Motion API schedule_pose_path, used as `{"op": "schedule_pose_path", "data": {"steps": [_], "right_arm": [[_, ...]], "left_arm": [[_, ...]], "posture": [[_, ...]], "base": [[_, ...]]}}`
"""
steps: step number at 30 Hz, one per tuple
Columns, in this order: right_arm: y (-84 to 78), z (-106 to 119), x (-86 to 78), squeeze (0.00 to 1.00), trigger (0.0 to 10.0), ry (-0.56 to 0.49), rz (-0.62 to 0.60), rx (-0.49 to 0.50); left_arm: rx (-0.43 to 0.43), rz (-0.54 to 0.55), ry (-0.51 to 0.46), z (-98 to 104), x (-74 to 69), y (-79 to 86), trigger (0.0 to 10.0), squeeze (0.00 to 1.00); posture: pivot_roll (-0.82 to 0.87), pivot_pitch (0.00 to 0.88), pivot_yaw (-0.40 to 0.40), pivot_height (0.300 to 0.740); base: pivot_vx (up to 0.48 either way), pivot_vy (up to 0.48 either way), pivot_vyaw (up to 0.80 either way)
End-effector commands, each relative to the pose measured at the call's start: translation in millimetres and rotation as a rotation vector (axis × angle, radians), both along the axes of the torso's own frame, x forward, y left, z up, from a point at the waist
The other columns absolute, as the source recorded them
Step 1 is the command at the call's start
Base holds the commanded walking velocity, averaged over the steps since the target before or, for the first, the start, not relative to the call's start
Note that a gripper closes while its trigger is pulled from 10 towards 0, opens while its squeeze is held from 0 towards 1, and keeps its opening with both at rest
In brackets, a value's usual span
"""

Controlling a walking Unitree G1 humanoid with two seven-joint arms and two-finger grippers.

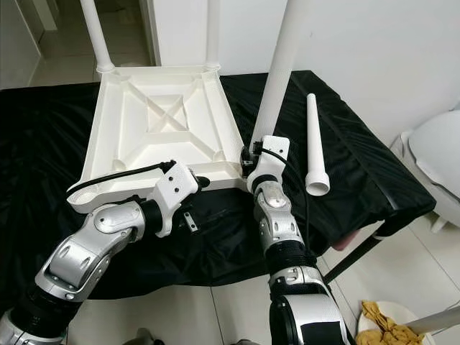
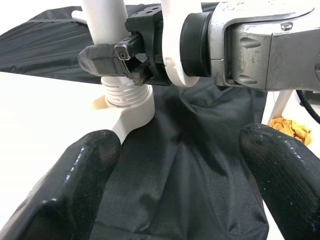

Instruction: Building children table

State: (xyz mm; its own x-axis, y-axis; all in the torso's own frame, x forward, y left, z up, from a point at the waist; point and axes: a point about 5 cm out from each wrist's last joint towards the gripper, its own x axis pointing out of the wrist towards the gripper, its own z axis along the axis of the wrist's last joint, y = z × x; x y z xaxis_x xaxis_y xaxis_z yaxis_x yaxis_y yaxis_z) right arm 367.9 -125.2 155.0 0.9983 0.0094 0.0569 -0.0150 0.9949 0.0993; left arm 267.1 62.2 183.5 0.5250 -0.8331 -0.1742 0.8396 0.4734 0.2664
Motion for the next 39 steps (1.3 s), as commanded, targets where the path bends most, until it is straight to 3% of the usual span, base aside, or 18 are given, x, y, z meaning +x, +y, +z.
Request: {"op": "schedule_pose_path", "data": {"steps": [1, 3, 4, 7, 8, 19, 20, 21, 28, 33, 39], "right_arm": [[-9.8, -1.4, -0.7, 0.00, 10.0, 0.023, -0.064, 0.035], [-10.9, -1.5, -0.6, 0.00, 10.0, 0.027, -0.066, 0.020], [-11.1, -1.5, -0.6, 0.75, 10.0, 0.031, -0.053, 0.017], [-12.1, -0.9, -0.7, 0.75, 10.0, 0.028, -0.050, 0.013], [-13.1, -0.1, -0.6, 1.00, 10.0, 0.023, -0.037, 0.018], [-27.8, 1.8, 0.0, 1.00, 10.0, 0.019, 0.053, -0.014], [-30.1, 2.7, 0.3, 0.63, 10.0, 0.016, 0.080, -0.017], [-31.4, 3.6, 0.5, 0.00, 10.0, 0.015, 0.124, -0.032], [-33.3, 4.1, 0.4, 0.00, 10.0, 0.011, 0.214, -0.071], [-44.1, 6.8, 1.1, 0.00, 10.0, -0.008, 0.416, -0.178], [-49.4, 6.1, 0.5, 0.00, 10.0, 0.003, 0.505, -0.202]], "left_arm": [[0.012, -0.007, 0.001, -0.5, 0.9, -0.8, 10.0, 0.00], [0.013, -0.007, 0.001, -0.4, 1.2, -0.5, 10.0, 0.00], [0.014, -0.006, 0.001, -0.4, 1.2, 0.0, 10.0, 0.00], [0.014, -0.006, 0.002, -0.4, 1.2, 0.1, 10.0, 0.00], [0.015, -0.005, 0.001, -0.5, 1.2, 0.2, 10.0, 0.00], [0.016, 0.015, 0.005, -3.2, 3.6, 1.3, 10.0, 0.00], [0.016, 0.022, 0.008, -4.2, 4.5, 1.7, 10.0, 0.00], [0.016, 0.033, 0.011, -5.8, 5.8, 2.4, 10.0, 0.00], [0.017, 0.058, 0.023, -10.3, 8.4, 3.6, 10.0, 0.00], [0.018, 0.064, 0.037, -14.8, 7.0, 1.8, 10.0, 0.00], [0.019, 0.058, 0.036, -13.9, 6.2, 1.7, 10.0, 0.00]], "posture": [[-0.05, 0.021, -0.006, 0.740], [-0.05, 0.023, -0.005, 0.740], [-0.05, 0.023, -0.005, 0.740], [-0.05, 0.023, -0.004, 0.740], [-0.05, 0.024, -0.003, 0.740], [-0.05, 0.027, -0.004, 0.740], [-0.05, 0.027, -0.003, 0.740], [-0.05, 0.028, -0.001, 0.740], [-0.05, 0.027, 0.004, 0.740], [-0.05, 0.031, 0.009, 0.740], [-0.05, 0.031, 0.010, 0.740]], "base": [[0.000, 0.000, 0.00], [0.000, 0.000, 0.00], [0.000, 0.000, 0.00], [0.000, 0.000, 0.00], [0.000, 0.000, 0.00], [0.000, 0.000, 0.00], [0.000, 0.000, 0.00], [0.000, 0.000, 0.00], [0.000, 0.000, 0.00], [0.000, 0.000, 0.00], [0.000, 0.000, 0.00]]}}
